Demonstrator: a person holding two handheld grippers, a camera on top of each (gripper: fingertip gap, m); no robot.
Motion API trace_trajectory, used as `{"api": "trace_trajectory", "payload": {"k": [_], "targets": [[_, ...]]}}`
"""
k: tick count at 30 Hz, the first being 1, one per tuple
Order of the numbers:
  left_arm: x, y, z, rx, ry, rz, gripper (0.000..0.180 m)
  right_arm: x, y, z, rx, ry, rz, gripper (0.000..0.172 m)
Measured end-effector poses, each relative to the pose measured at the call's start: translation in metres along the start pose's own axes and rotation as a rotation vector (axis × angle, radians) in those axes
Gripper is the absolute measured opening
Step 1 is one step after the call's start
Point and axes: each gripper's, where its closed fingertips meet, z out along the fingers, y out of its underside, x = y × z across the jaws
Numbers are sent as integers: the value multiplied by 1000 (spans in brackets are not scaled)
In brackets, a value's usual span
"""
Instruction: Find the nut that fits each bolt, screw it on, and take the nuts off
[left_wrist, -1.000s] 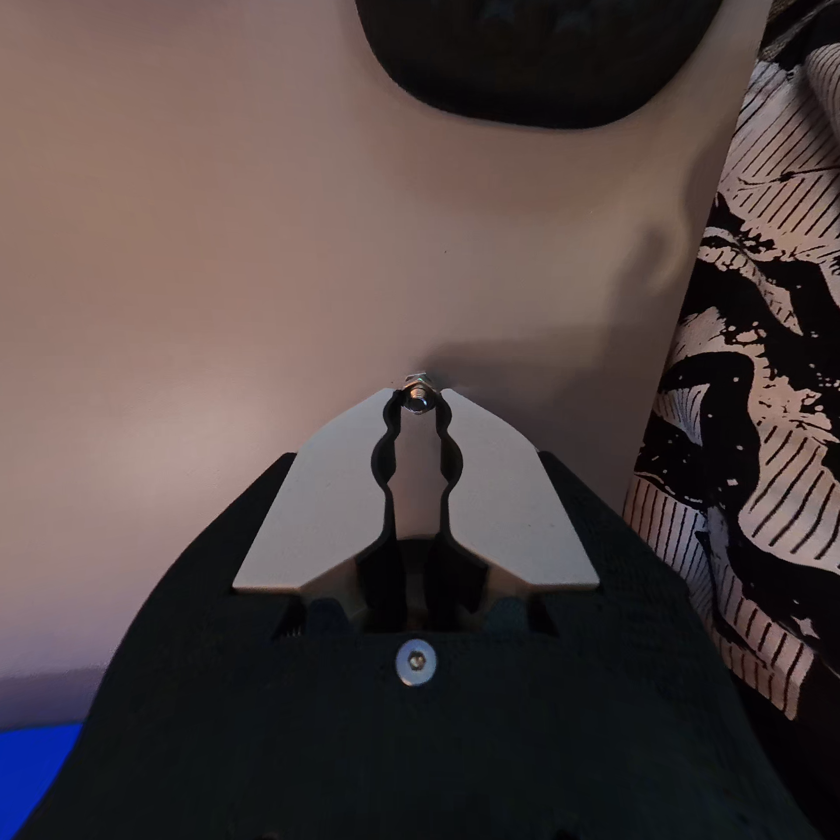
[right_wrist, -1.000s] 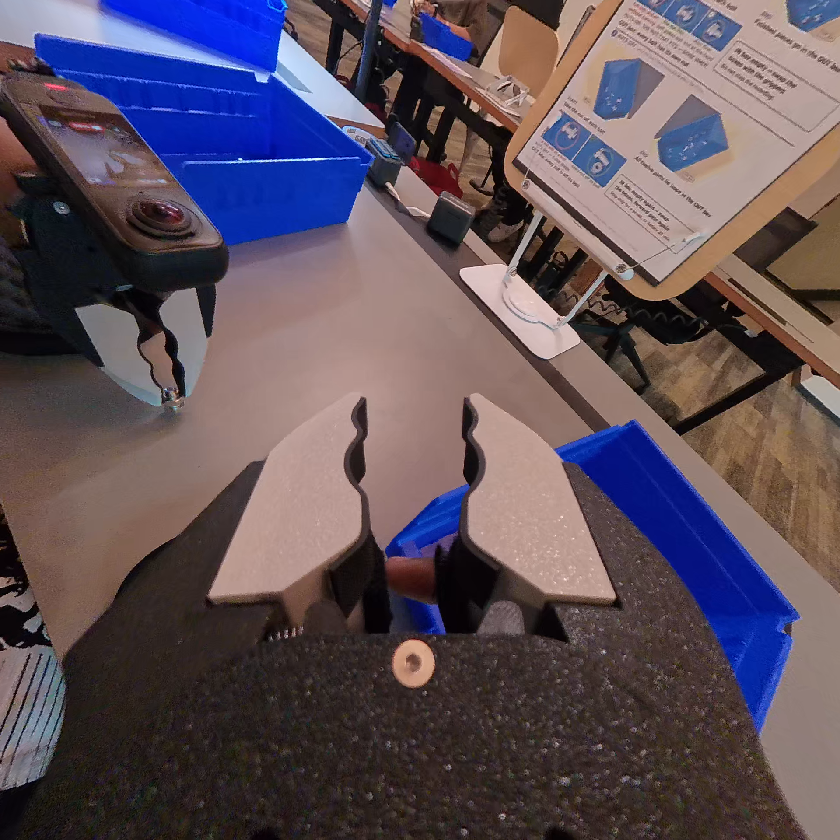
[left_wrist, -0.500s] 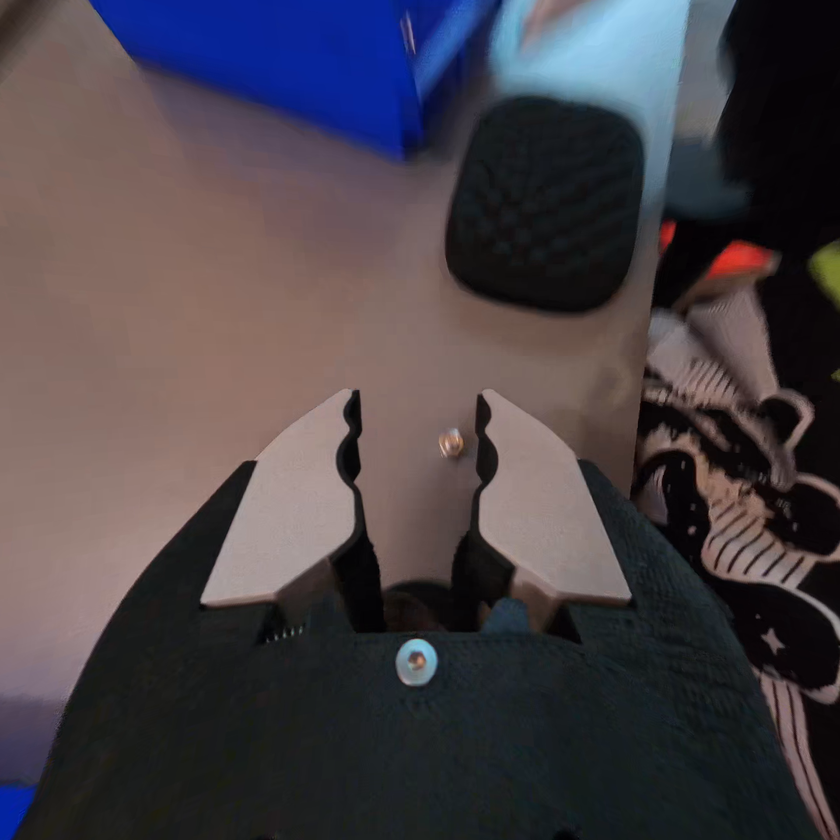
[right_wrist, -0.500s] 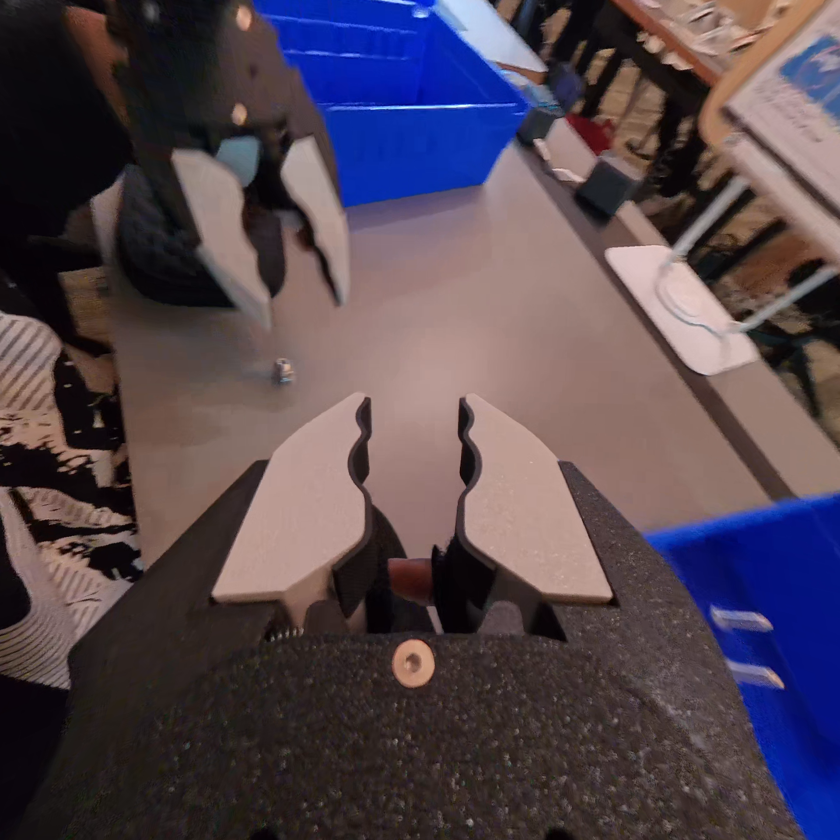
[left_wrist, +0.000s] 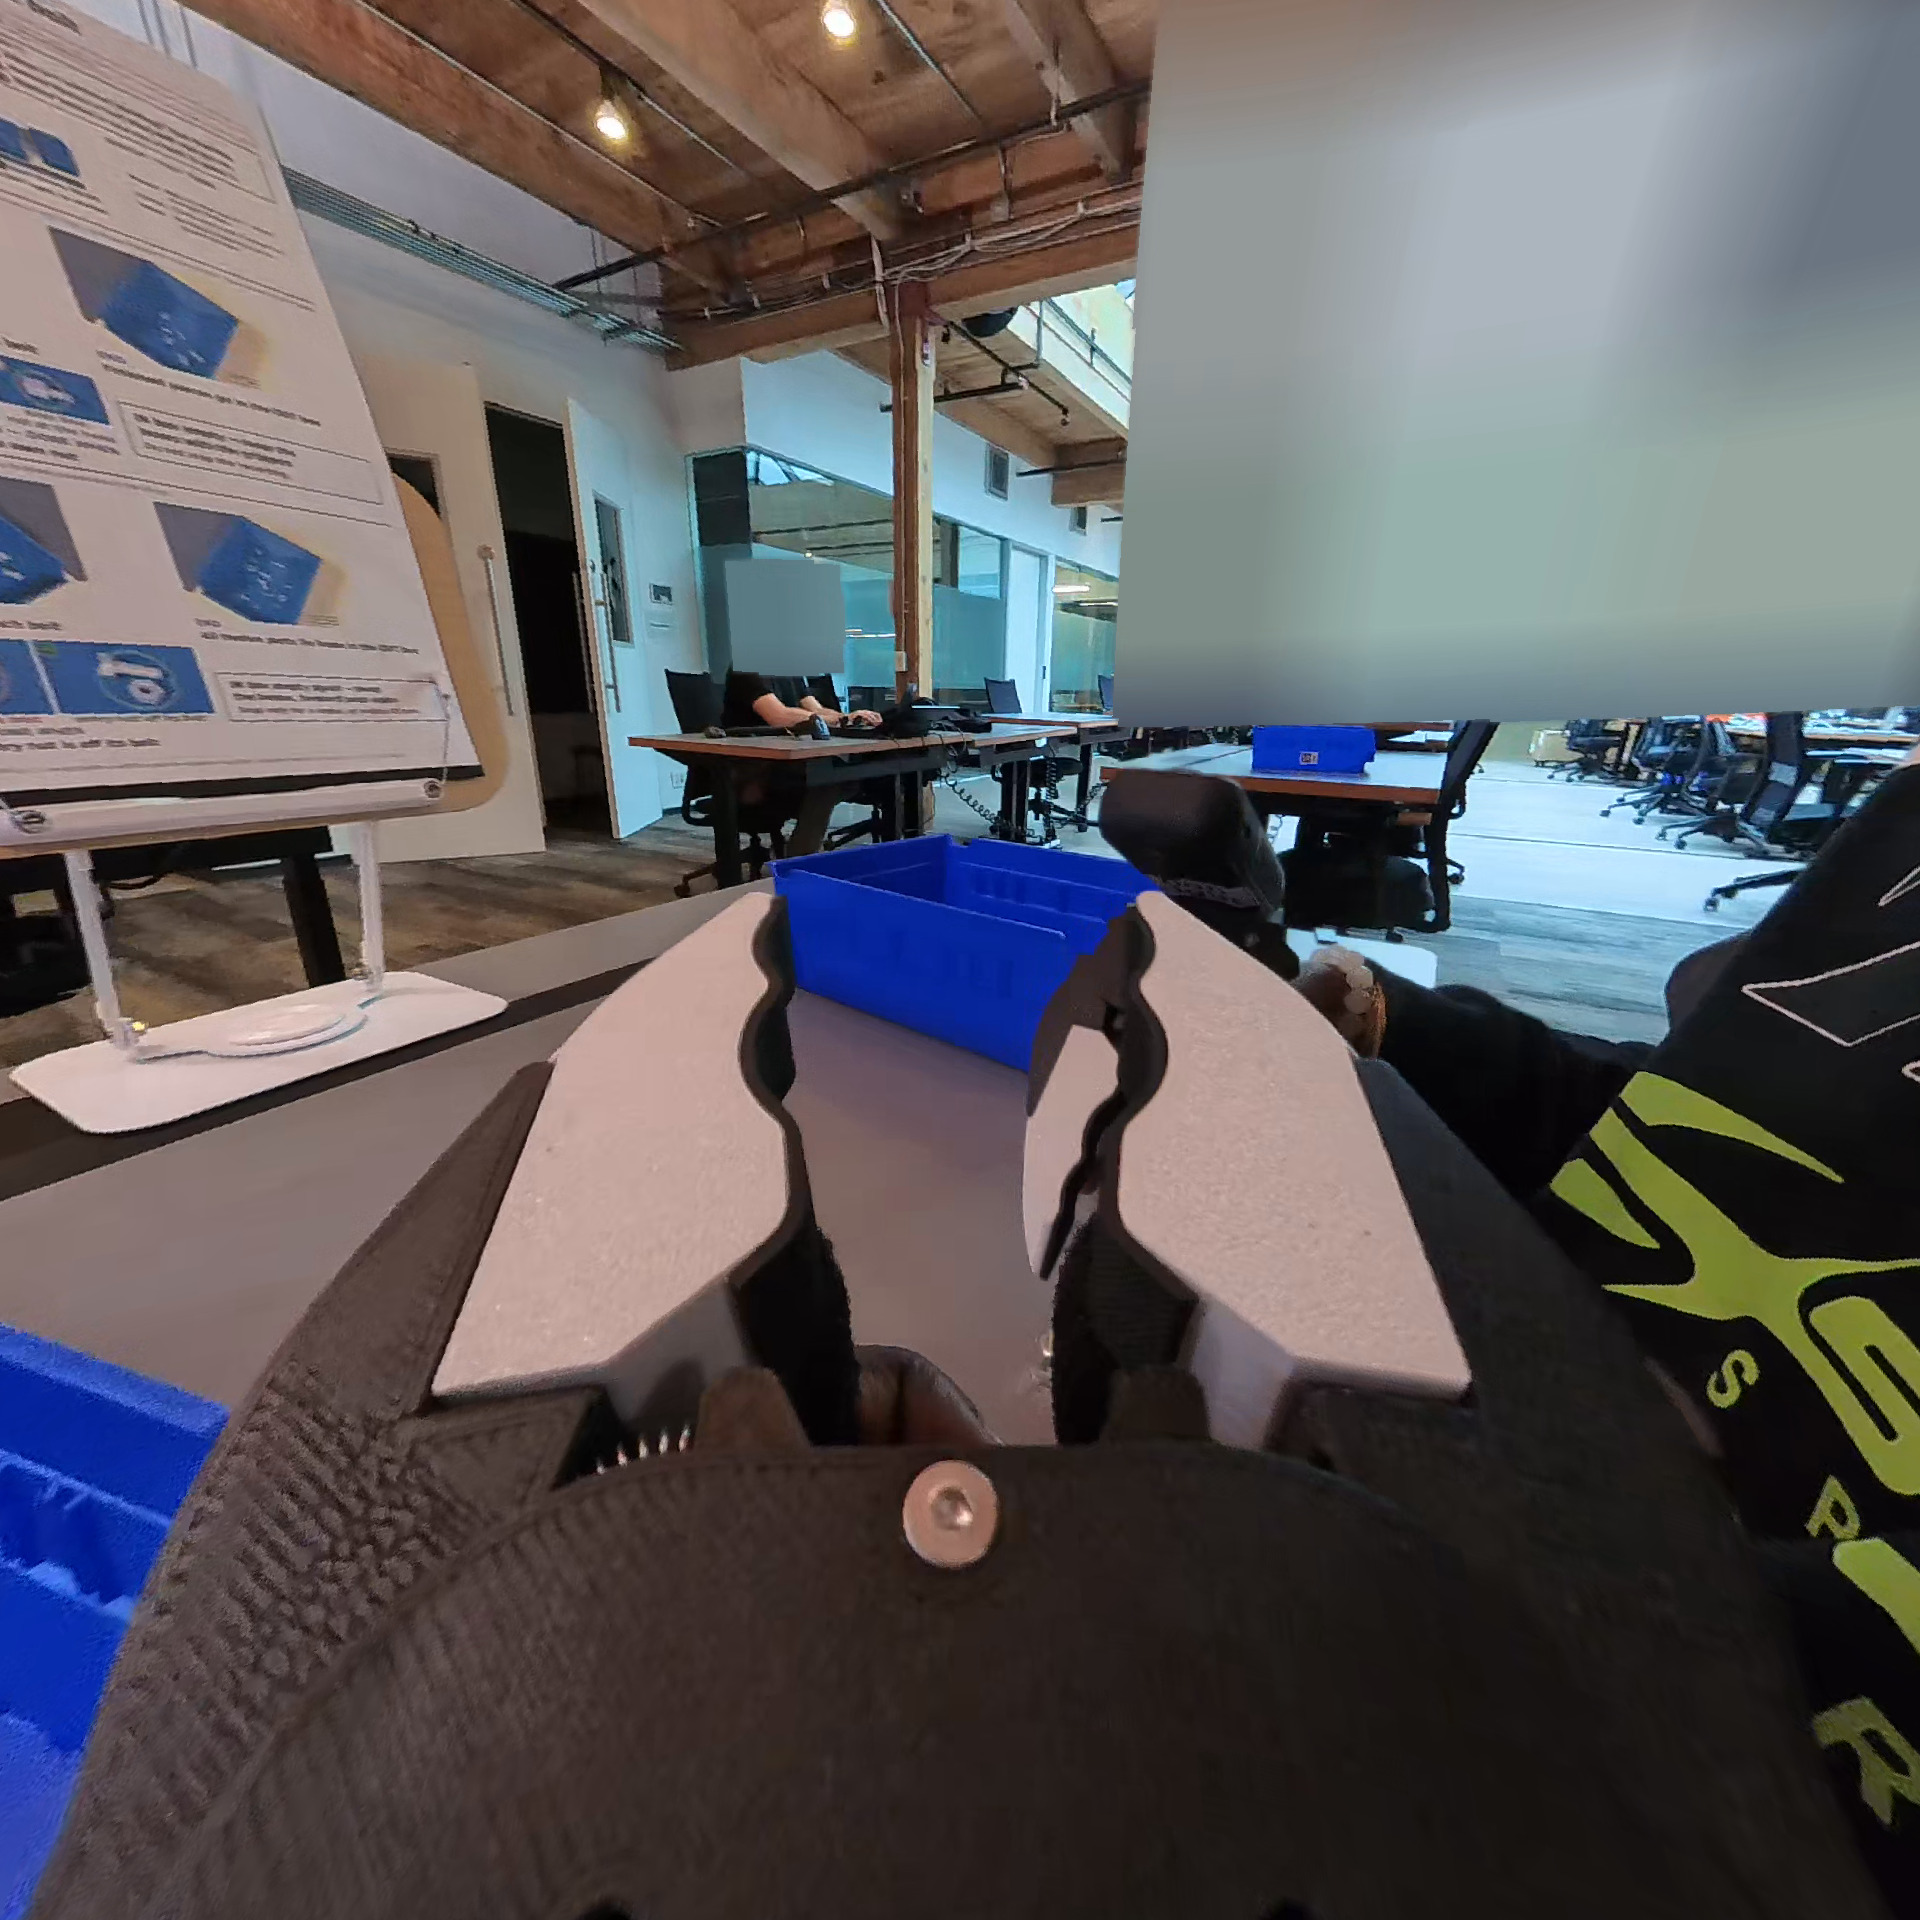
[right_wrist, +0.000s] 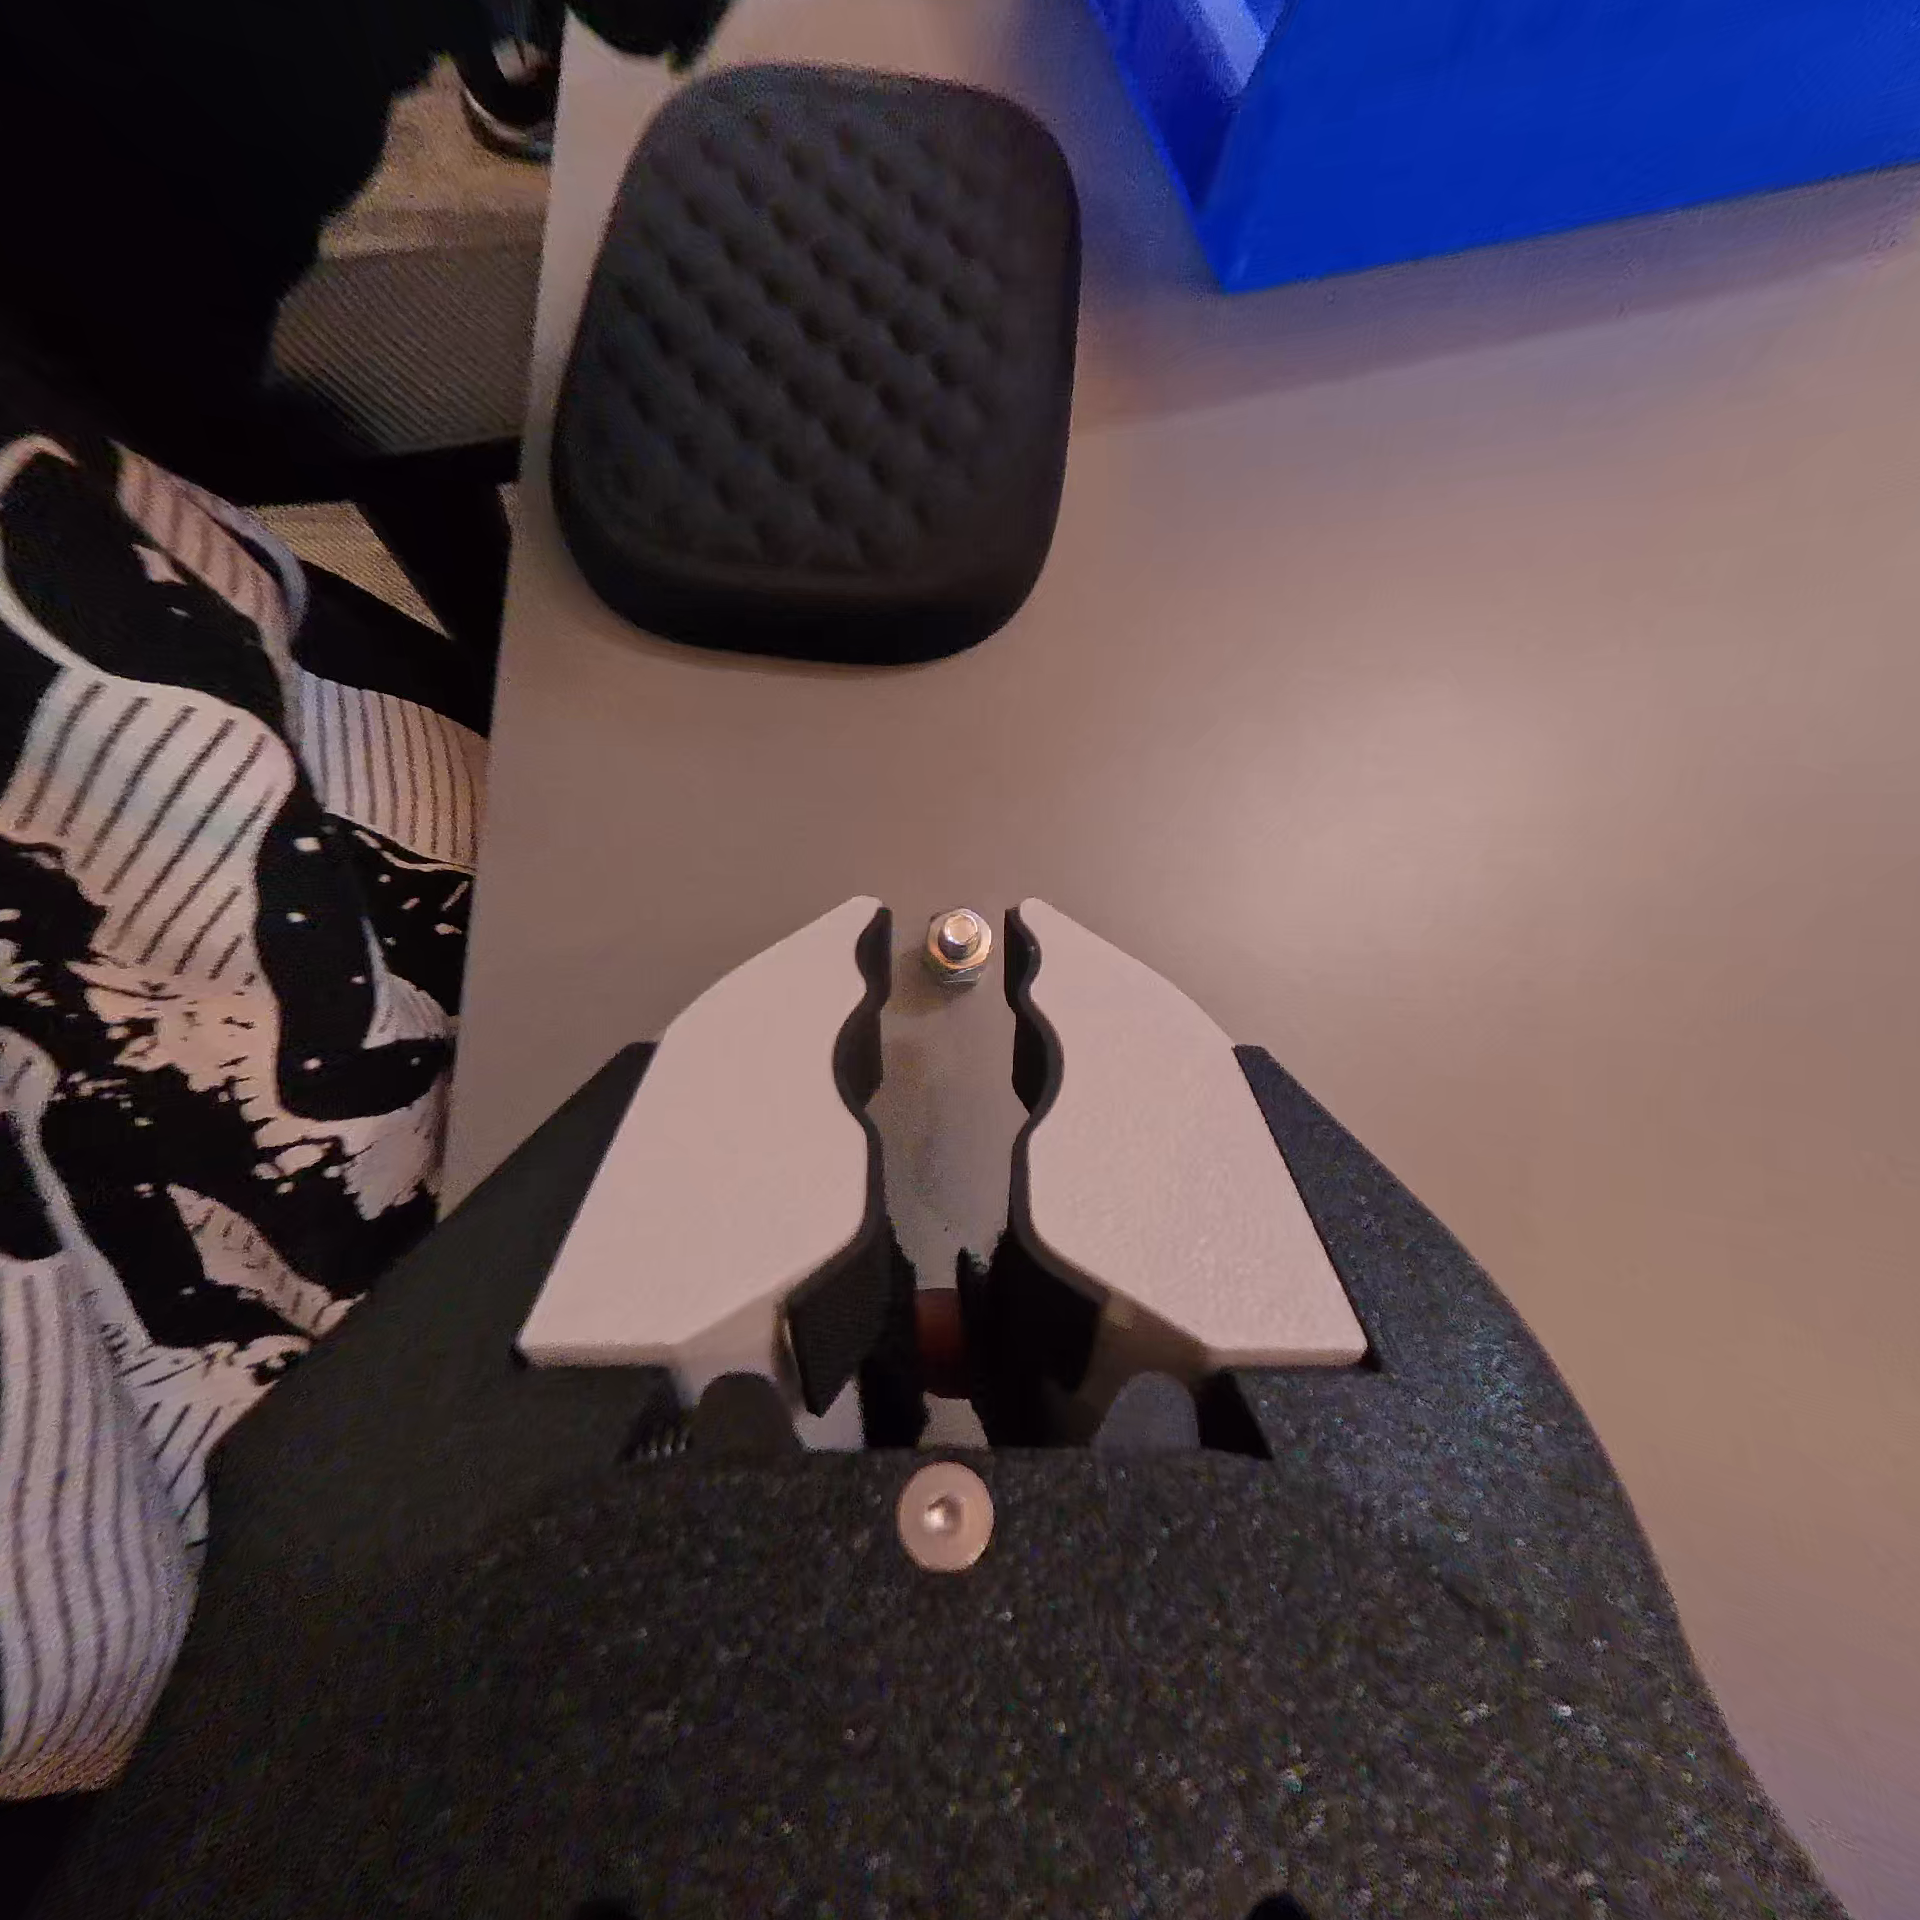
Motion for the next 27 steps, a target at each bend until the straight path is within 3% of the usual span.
{"api": "trace_trajectory", "payload": {"k": [15, 20, 23, 27], "targets": [[-2, 19, 3, -81, -12, 26, 60, 3, 11, 15, -42, -10, 8, 8], [10, 59, 29, -236, -70, 77, 60, 8, -12, -11, 52, 6, 52, 8], [16, 90, 48, -342, -182, 187, 60, 15, -36, -37, 128, 60, 82, 8], [19, 108, 64, -386, -302, 272, 58, 20, -61, -62, 192, 115, 157, 8]]}}
